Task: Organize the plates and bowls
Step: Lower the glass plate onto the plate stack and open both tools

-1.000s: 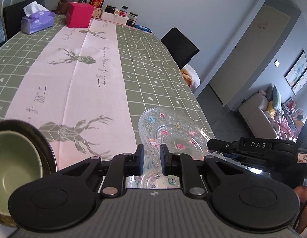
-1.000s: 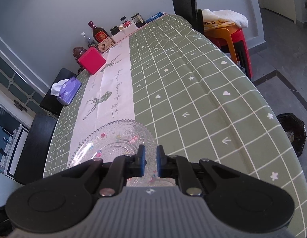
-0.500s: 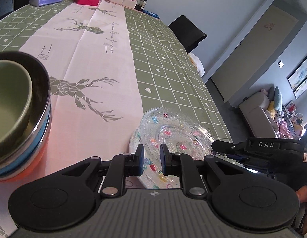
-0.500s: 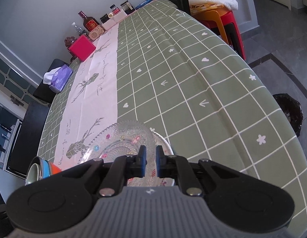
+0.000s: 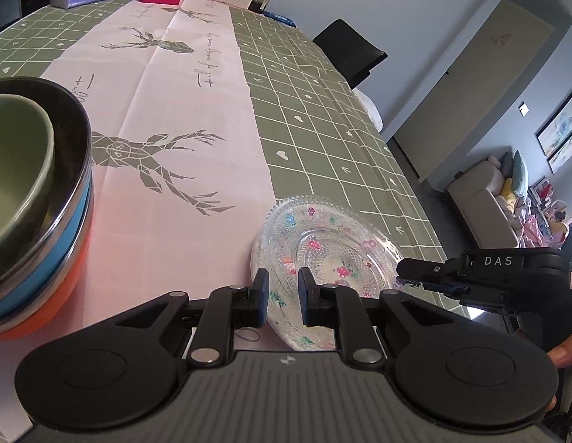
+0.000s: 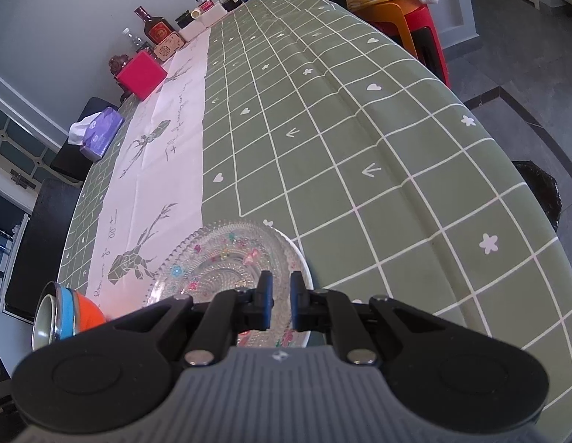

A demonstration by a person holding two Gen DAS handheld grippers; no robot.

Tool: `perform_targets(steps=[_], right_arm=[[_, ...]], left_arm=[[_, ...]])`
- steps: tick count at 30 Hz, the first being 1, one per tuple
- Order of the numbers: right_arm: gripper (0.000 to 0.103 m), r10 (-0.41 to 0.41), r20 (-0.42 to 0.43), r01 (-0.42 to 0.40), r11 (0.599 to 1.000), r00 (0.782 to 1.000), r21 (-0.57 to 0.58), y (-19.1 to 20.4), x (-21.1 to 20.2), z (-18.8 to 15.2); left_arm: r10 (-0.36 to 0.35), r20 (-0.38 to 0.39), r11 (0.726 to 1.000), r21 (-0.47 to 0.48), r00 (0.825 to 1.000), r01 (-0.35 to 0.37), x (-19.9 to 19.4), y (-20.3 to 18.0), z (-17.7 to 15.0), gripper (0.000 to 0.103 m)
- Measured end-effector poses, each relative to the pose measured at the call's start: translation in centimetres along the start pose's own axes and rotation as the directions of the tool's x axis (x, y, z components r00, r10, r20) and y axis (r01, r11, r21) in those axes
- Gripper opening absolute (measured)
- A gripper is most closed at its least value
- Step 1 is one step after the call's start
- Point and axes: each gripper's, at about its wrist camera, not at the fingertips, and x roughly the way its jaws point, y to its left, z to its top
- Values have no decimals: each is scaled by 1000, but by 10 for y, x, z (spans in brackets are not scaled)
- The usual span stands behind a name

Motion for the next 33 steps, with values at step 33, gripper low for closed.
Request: perform_targets(steps=[33], right_arm=[[49,30,39,-34,993,999,116,-23,-13,-19]], left_arm=[[-8,71,989,-150,997,19,-1,16,-5,41]])
